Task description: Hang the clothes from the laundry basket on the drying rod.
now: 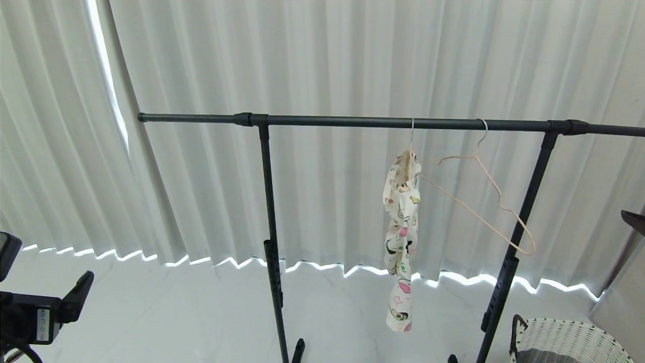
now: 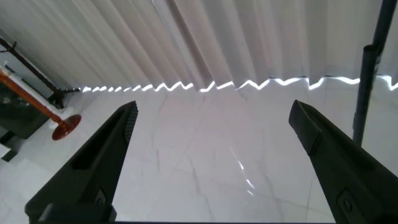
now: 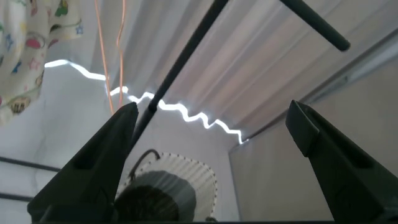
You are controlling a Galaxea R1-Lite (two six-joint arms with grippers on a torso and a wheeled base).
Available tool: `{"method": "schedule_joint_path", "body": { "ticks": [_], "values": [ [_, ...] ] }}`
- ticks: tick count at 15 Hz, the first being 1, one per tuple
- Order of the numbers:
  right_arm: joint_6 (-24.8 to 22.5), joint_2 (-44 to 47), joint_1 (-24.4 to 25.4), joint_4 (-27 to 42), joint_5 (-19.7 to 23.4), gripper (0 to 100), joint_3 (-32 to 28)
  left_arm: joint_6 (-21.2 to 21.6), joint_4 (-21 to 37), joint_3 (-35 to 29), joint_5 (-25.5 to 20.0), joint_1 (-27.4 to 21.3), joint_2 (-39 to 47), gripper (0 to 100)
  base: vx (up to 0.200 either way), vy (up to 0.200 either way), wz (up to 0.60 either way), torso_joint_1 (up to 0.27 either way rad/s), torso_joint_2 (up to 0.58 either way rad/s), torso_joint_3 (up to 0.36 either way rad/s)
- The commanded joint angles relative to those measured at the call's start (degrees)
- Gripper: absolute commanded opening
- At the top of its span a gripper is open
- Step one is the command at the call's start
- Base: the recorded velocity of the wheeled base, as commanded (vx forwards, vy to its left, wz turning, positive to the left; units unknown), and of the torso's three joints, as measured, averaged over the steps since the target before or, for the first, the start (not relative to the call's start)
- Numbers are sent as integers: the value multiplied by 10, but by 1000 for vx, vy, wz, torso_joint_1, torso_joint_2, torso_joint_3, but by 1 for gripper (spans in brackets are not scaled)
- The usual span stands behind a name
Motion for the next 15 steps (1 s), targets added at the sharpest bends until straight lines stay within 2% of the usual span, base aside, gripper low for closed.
{"method": "schedule_joint_path", "body": {
  "ticks": [1, 3, 7, 15],
  "values": [
    [0, 1, 0, -1, -2, 100, 6, 0, 0, 0, 0, 0, -1, 100, -200, 0, 0, 7, 2, 2],
    [1, -1, -3, -7, -2, 100, 12, 1, 0, 0, 0, 0, -3, 100, -200, 0, 0, 7, 2, 5],
    [1, -14, -5, -20, -1, 100, 13, 1, 0, 0, 1, 2, -10, 100, 0, 0, 0, -7, 18, 15],
    [1, -32, -5, -21, -1, 100, 39, 1, 0, 11, 1, 2, -22, 100, 0, 0, 0, -179, 435, 250]
  ]
}}
